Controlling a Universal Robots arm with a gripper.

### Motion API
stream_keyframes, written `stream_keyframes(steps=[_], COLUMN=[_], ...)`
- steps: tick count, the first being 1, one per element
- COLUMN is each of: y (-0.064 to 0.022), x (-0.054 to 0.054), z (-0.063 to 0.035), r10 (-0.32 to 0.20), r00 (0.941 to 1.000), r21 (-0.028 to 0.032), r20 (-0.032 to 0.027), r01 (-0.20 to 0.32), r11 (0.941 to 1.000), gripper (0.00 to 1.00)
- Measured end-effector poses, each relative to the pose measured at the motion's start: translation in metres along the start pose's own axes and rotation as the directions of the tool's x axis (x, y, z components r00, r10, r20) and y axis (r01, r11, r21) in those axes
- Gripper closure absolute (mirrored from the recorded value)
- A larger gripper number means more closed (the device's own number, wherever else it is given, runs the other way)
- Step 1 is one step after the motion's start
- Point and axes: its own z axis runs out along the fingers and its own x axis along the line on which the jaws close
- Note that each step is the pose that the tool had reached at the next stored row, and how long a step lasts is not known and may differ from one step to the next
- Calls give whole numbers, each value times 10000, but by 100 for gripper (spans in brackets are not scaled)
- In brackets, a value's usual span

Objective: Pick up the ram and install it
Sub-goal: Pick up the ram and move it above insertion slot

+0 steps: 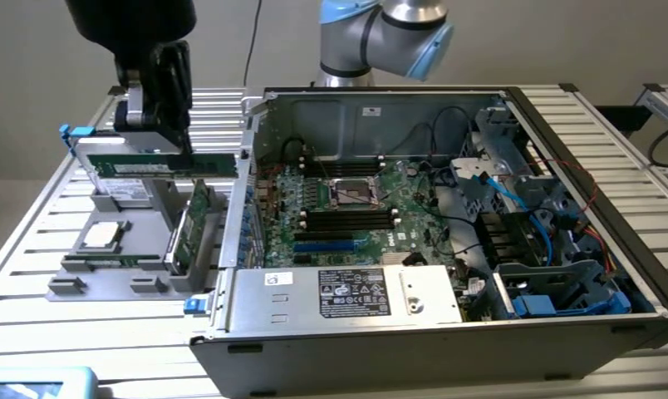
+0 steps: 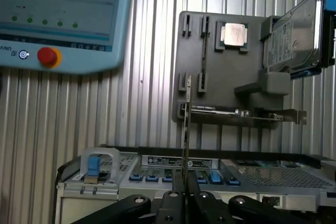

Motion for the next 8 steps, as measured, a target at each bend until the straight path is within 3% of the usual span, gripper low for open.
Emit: stream_keyframes(steps=[8], y=[-364], x=[3], z=[-7], r10=[0], r00=[10000], r21=[0], r20=[1], r01=[0], r11=[10000], gripper=[87])
